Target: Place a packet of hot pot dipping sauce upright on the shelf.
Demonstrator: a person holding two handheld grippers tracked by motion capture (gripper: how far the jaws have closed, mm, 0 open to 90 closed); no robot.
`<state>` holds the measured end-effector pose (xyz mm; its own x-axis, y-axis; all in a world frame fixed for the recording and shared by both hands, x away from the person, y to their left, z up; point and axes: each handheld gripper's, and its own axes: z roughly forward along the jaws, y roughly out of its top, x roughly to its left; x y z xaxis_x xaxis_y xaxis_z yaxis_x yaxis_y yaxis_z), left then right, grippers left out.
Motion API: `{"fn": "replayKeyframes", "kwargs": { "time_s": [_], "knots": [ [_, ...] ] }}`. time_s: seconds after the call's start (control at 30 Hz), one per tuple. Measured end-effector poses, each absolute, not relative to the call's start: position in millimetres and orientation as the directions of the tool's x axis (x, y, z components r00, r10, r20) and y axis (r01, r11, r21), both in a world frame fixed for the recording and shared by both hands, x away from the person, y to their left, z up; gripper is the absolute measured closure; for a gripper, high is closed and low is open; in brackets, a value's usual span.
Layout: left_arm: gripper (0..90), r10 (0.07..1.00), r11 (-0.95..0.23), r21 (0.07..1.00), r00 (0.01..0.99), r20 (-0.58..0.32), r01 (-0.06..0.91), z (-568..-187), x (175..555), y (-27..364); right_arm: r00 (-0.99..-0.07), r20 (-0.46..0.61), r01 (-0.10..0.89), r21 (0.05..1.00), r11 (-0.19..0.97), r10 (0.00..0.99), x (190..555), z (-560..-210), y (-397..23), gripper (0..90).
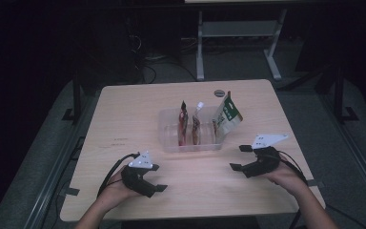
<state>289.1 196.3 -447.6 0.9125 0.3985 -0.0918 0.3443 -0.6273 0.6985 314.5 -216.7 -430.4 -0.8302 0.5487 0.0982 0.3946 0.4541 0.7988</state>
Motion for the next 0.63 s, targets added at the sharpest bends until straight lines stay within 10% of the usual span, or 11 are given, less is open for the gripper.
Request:
{"fn": "replayKeyframes", "kwargs": {
  "time_s": [0.63],
  "knots": [
    [18.9,0.377,-0.653,0.678,0.921,-0.094,0.336,-455.6,287.5,185.1,-0.875,0.086,0.356,0.781,0.513,0.476,310.4,-435.8,-201.6,15.1]
  ]
}}
